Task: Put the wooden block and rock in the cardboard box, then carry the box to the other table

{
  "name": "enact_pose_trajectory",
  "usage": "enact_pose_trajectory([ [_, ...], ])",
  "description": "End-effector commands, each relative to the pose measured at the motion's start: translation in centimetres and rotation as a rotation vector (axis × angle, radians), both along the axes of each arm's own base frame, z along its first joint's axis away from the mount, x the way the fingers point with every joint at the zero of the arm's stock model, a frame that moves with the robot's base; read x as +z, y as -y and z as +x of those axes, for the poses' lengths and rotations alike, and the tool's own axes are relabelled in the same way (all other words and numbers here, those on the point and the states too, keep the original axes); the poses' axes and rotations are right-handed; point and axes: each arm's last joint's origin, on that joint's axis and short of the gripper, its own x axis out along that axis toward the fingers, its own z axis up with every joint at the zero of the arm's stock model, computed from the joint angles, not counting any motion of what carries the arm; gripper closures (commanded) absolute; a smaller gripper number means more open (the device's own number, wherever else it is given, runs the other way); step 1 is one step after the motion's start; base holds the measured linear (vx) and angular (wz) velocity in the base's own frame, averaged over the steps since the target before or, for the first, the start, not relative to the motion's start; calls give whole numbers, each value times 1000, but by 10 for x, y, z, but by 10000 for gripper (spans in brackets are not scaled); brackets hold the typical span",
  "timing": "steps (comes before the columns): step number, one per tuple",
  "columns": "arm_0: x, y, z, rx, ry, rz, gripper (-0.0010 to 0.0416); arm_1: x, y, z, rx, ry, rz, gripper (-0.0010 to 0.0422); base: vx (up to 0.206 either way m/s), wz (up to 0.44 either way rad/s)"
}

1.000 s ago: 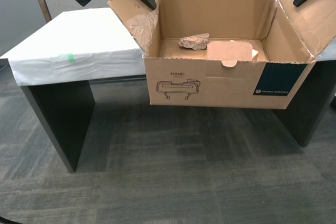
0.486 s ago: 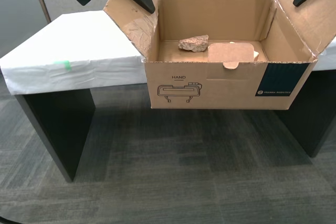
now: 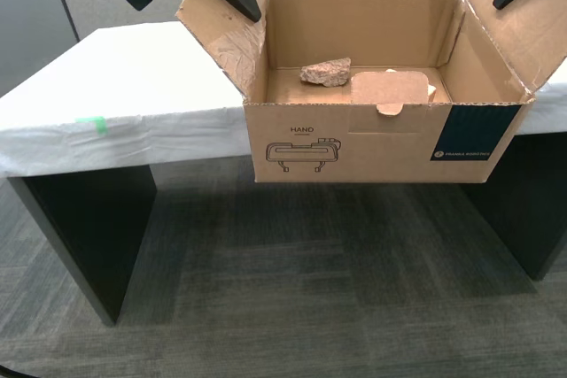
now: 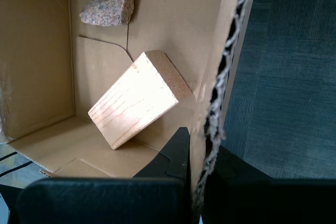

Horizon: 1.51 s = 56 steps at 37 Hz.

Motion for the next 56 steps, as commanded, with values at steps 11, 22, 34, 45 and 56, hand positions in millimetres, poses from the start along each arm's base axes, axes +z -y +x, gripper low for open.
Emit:
enact_pose_trajectory([
  [11, 1, -1, 1, 15, 7, 29, 406, 5, 5, 3, -12, 28, -68, 413, 136, -9],
  [22, 1, -1, 0, 4, -10, 30, 406, 3, 3, 1, -17, 9, -46, 412, 140, 12],
  [34, 0, -1, -3, -13, -42, 29, 406, 2, 2, 0, -24, -1, -31, 413, 145, 89],
  [45, 0, -1, -1, -15, -34, 33, 406, 2, 2, 0, -19, -2, -32, 412, 142, 94],
  [56, 1, -1, 0, -14, -18, 37, 406, 1, 1, 1, 41, 9, -1, 412, 139, 85],
])
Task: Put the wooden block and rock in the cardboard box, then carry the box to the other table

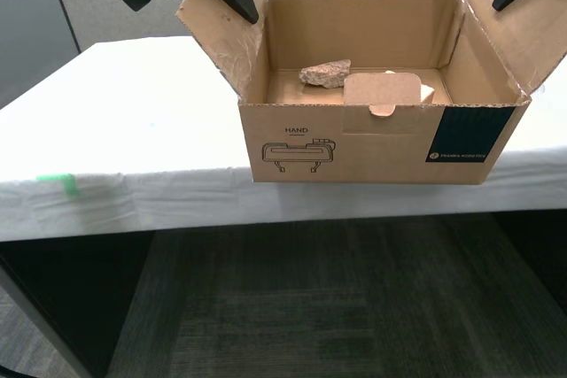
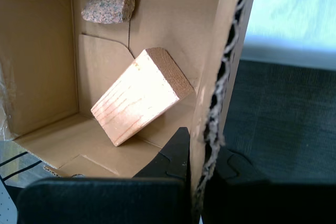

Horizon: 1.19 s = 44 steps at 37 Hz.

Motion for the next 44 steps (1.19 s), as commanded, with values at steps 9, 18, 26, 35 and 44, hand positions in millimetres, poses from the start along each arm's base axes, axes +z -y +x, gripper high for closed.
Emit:
enact_pose_trajectory([
  [9, 1, -1, 1, -25, -7, 40, 406, 1, 1, -1, -49, 19, -1, 412, 144, 184],
  [18, 2, -1, 1, -127, -60, 69, 406, 1, 2, -1, -149, 71, -5, 413, 146, 97],
  [26, 2, -2, 2, -147, -64, 76, 406, 1, 2, -2, -156, 70, 1, 413, 140, 52],
  [35, 1, 1, 3, -208, -36, -14, 406, 1, 2, -2, -176, 86, 6, 413, 138, 32],
  [44, 2, 1, 6, -210, -3, -16, 406, 2, 2, 0, -151, 109, 18, 413, 133, 17],
])
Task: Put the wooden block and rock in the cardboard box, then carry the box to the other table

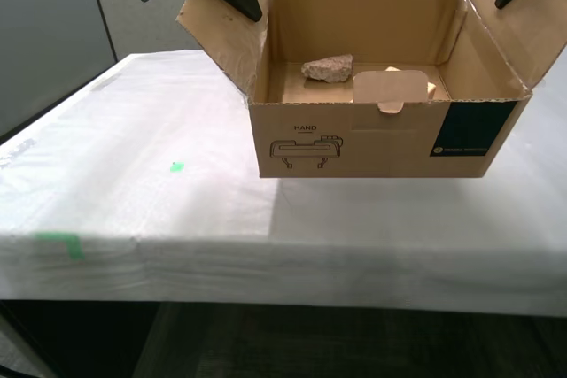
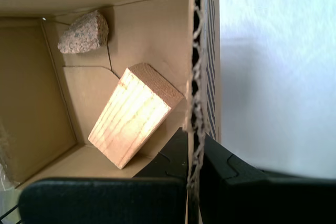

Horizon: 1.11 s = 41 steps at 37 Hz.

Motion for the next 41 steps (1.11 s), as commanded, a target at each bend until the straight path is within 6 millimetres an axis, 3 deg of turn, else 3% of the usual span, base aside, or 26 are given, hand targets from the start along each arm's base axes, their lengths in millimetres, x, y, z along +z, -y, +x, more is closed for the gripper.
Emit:
enact_pose_trajectory([
  [1, 1, 0, 1, -3, 11, 0, 406, 1, 2, 0, -19, 0, -10, 413, 124, 14],
  [10, 1, 0, 0, 36, 28, -16, 406, 0, 15, 6, -30, -18, -5, 413, 89, -14],
  [21, 1, 1, 1, 31, 41, -52, 406, -17, 46, 31, -62, -60, 28, 413, 21, -135],
  [37, 16, 12, 14, -45, 151, -138, 406, 4, 36, 52, -35, 36, -14, 413, 24, -115],
  [41, 9, 10, 25, -45, 145, -139, 406, 4, 36, 52, -48, 50, -13, 413, 33, -43],
])
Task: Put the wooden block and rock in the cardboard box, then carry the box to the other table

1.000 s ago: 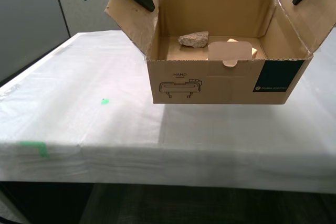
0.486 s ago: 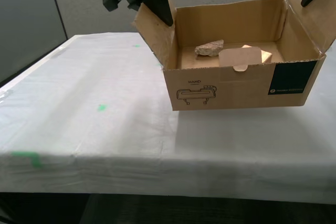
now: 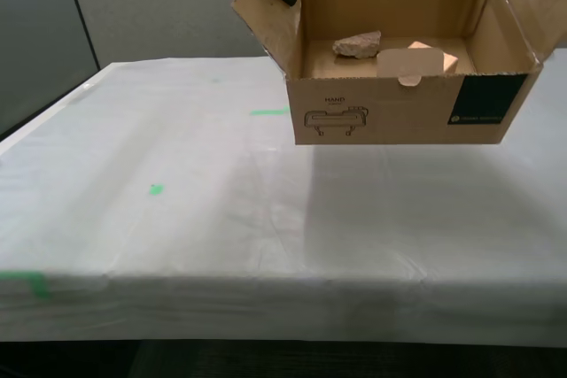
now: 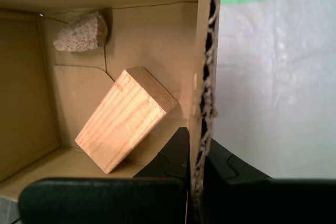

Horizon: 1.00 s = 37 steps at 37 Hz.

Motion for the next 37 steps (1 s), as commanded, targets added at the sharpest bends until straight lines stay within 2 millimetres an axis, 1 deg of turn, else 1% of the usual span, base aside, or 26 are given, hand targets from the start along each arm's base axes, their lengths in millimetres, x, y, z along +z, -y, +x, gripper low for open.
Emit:
enact_pose_trajectory([
  [1, -8, -2, 12, 1, -5, 1, 406, 1, 1, 0, -28, 16, -10, 413, 36, -43],
  [4, -16, -4, 21, 14, -23, -10, 406, 2, 1, 2, -27, 33, -23, 413, 35, -47],
  [7, -20, -5, 26, 15, -33, -13, 406, 4, 1, 4, -23, 45, -32, 413, 36, -50],
  [12, -23, -6, 32, 15, -44, -16, 406, -2, 5, 11, -16, 27, -28, 413, 42, -72],
  [18, -22, -7, 35, 21, -13, -17, 406, -14, 15, 25, -7, -2, -10, 413, 41, -84],
  [22, -20, -3, 39, 6, 11, -15, 406, -17, 19, 31, -6, -5, -7, 413, 39, -89],
  [26, -19, 8, 51, -8, 7, -34, 406, -21, 24, 39, 4, -5, -3, 413, 27, -85],
  [30, -20, 16, 69, -14, 3, -51, 406, -25, 25, 47, 24, -16, -1, 413, 9, -73],
  [37, -23, 15, 100, 27, 0, -69, 406, -32, 18, 55, 55, -28, 6, 413, 0, -54],
])
